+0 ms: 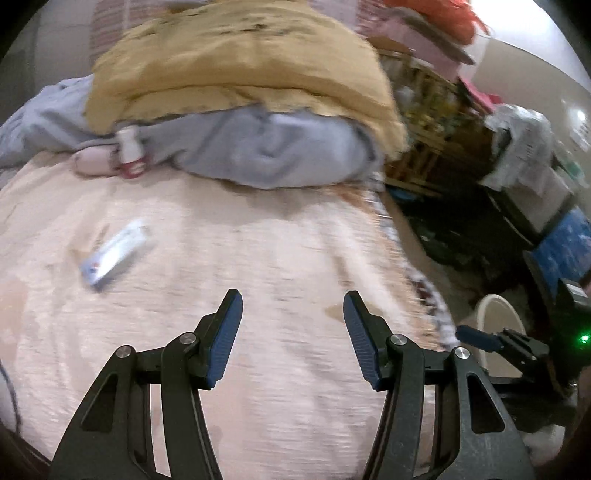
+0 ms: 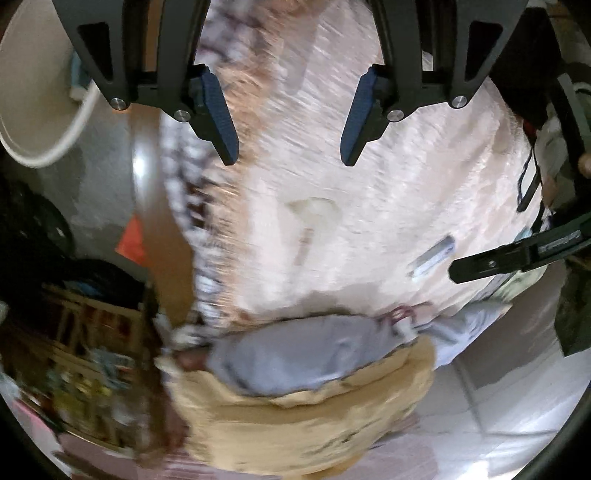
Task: Collect trash
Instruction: 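Move the left tool back to the bed toward the blue-white medicine box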
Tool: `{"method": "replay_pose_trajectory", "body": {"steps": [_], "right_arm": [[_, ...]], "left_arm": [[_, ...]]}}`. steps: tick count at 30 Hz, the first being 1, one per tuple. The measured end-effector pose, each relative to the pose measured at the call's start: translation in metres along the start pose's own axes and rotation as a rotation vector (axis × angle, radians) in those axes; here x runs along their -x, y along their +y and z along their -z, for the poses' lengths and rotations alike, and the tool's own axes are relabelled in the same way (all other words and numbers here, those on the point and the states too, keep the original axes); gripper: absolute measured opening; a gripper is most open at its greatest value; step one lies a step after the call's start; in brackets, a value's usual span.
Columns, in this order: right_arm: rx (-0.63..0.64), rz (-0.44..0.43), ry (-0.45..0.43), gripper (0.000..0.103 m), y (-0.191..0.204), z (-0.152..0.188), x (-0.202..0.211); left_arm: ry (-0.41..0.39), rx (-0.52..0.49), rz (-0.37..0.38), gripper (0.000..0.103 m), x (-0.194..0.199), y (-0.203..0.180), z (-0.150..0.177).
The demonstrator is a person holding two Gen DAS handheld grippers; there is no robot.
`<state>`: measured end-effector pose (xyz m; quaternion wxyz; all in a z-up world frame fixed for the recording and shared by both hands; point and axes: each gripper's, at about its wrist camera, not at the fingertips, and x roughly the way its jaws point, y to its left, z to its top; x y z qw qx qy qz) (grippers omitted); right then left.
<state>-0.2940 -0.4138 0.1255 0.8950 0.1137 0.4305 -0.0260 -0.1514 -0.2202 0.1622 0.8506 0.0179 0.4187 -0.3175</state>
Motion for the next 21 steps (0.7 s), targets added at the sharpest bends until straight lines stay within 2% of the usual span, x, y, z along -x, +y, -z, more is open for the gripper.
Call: {"method": "replay_pose_trajectory", "body": {"steps": [8,17,21], "right_arm": [[0.074,-0.042,0.046,0.058,0.044,-0.023,-0.040],[0.092,-0.074,0.078,0.063,0.056,-0.025,-0.060],[0.087,-0.084,0.099,0.064,0.056,-0.026,-0.073]], "left_arm": [[0.022,0.041,-0.084,0.055,-0.005,0.068,0.005],[0.075,0.072,-0.186,0.055,-0.009,0.158,0.010],[0.079,0.105,-0.190,0.056,-0.023,0.189,0.006]]}}
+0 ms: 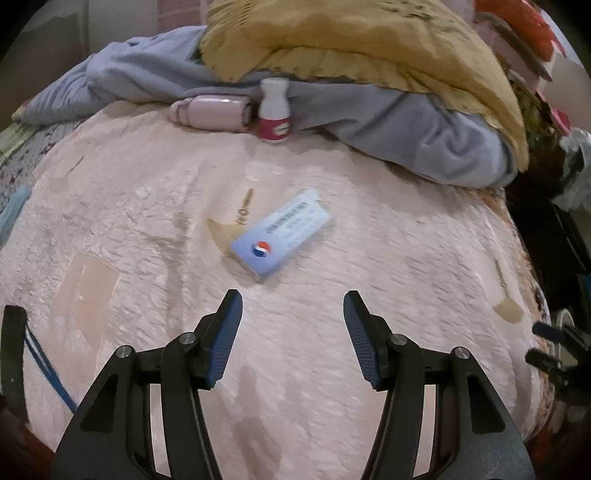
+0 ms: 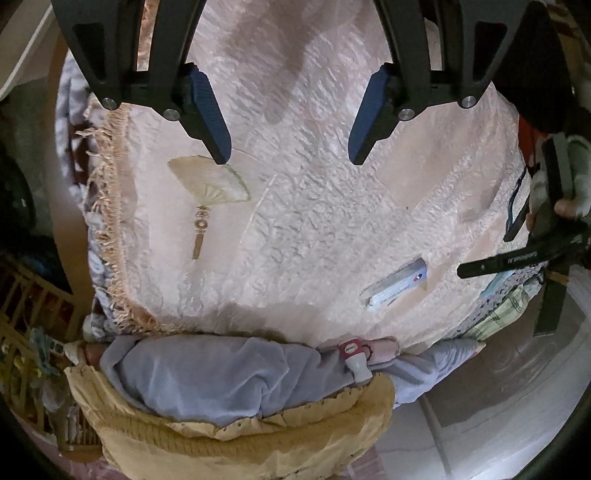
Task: Collect trash
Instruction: 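Move the left tool back to the bed toward the blue-white medicine box, then grasp the blue-white medicine box with the left tool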
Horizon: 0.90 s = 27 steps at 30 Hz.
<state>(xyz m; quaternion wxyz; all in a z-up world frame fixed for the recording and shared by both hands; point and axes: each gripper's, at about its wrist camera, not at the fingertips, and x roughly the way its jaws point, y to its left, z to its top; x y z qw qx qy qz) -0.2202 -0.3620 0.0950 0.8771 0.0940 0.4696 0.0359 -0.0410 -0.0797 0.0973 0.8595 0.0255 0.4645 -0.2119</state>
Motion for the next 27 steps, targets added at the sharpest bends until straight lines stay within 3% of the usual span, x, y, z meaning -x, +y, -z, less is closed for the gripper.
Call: {"method": "replay_pose_trajectory", "body": {"steps": [9,15,20,24,27], "right_arm": [[0.003,-0.015,0.040,0.064,0.002,-0.002,-0.022],[0.011,-0.013,0.059,0.065,0.004,-0.010,-0.034],[0.022,-0.012,0.073,0.065,0.008,-0.018,-0.045],[0.030,-0.013,0.072,0.065,0.011,-0.028,-0.052],[0.029,-0.016,0.063,0.065,0.014,-0.034,-0.052]], "left_arm": [[0.021,-0.107,0.003,0.061,-0.062,0.001,-0.026],[0.035,-0.169,-0.046,0.061,-0.097,0.007,-0.037],[0.080,-0.193,0.000,0.063,-0.116,0.014,-0.035],[0.069,-0.241,-0.011,0.063,-0.118,0.007,-0.031],[0.060,-0.192,0.054,0.056,-0.114,0.010,-0.031]]}}
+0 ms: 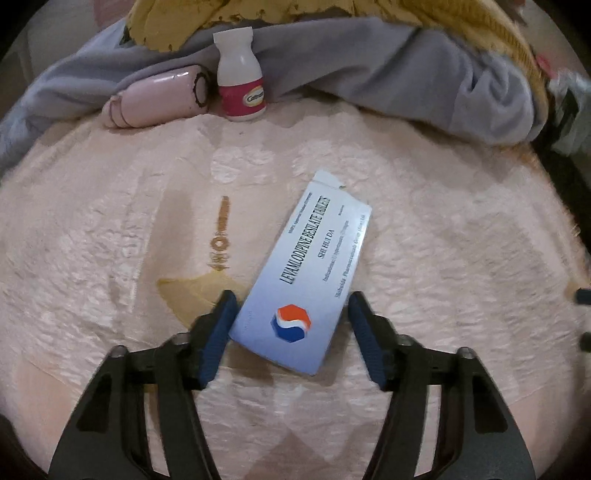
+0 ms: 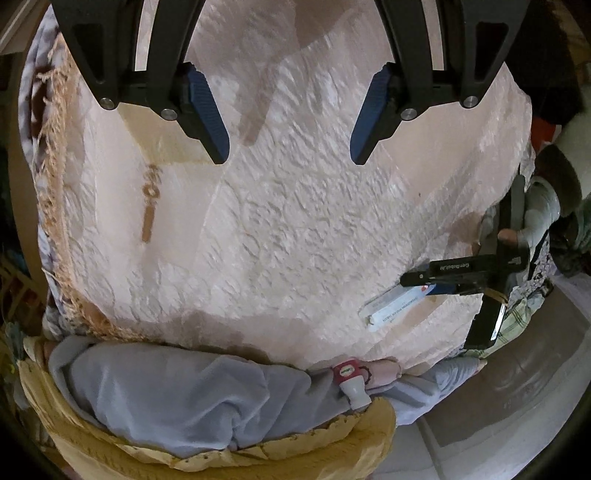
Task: Collect trash
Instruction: 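Grasp the blue-white medicine box with the left tool, then carry the medicine box over the white bucket with the left tool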
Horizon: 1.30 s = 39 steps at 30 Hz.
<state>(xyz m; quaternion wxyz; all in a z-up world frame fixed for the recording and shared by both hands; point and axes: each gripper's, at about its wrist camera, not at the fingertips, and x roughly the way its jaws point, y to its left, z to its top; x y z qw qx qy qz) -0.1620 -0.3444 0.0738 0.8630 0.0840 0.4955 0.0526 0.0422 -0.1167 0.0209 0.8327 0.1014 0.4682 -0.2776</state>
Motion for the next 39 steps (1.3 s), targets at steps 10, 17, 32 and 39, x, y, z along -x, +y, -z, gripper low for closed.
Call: {"method": "replay_pose_trajectory", "body": {"steps": [10,17,32,39], "right_arm": [[-0.042,-0.056,-0.030,0.066,0.000,-0.003,0.010],[-0.051,-0.102,0.006,0.066,0.007,-0.007,-0.001],[-0.017,-0.200,0.100,0.066,0.049,-0.050,-0.059],[-0.055,-0.206,0.108,0.066,0.035,-0.053,-0.066]], "left_arm": [[-0.016,-0.101,0.111,0.049,0.054,-0.066,0.026],[0.082,-0.183,0.170,0.048,0.067,-0.112,0.059],[0.165,-0.144,0.171,0.049,0.058,-0.120,0.080],[0.145,-0.148,0.216,0.047,0.059,-0.115,0.076]]}}
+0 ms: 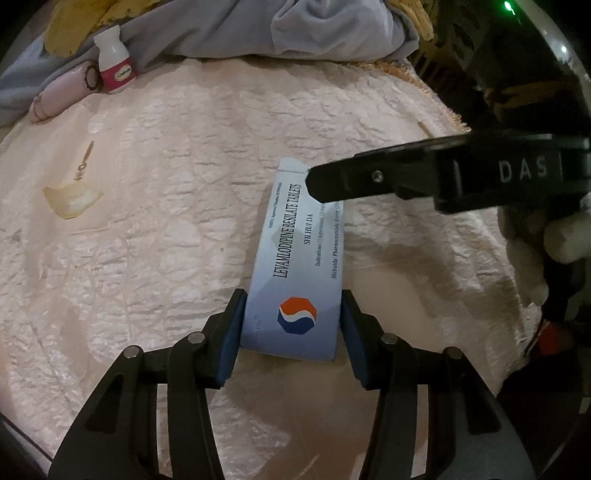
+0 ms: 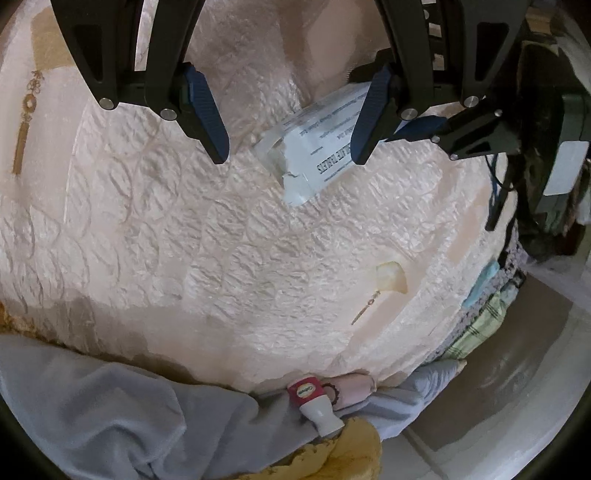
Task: Collect trash
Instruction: 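Carry the medicine box over the white bucket with the left tool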
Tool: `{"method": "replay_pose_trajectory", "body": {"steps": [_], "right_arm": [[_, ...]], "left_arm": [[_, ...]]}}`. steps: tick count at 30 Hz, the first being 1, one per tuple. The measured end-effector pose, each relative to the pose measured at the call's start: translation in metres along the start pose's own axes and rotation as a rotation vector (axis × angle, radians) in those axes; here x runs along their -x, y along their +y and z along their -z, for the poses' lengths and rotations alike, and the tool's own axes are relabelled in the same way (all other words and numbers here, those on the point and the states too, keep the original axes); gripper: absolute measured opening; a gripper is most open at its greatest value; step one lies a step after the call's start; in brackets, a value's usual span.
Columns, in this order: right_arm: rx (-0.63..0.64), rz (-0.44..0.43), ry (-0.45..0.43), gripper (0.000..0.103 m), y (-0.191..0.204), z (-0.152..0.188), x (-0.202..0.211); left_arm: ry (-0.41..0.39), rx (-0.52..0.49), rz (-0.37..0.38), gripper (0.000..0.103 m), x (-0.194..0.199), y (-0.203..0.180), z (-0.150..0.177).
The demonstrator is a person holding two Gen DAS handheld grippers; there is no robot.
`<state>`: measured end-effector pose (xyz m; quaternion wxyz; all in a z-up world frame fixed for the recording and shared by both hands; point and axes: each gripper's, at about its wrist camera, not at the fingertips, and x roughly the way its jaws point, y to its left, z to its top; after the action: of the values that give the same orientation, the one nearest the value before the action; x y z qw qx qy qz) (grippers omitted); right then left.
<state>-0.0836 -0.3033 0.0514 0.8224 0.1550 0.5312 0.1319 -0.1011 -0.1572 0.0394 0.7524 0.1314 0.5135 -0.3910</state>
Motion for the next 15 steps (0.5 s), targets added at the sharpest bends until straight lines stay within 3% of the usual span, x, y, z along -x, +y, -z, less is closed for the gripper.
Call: {"method": "replay_pose_trajectory", "body": {"steps": [4,12,15], "right_arm": [[-0.022,-0.007,-0.020,0.066,-0.011,0.007,0.014],[-0.149,-0.164,-0.057,0.066,-0.032,0.033,0.040],[-0.144,-0.176,-0.089,0.066,-0.026,0.041,0.051]], "left_arm": [[-0.018,0.001,0.050,0.046,0.007,-0.004,-0.003],[-0.063,-0.055,0.028,0.046,0.021,-0.034,-0.006],[-0.068,-0.089,0.036,0.046,0.025,-0.053,-0.007]]}}
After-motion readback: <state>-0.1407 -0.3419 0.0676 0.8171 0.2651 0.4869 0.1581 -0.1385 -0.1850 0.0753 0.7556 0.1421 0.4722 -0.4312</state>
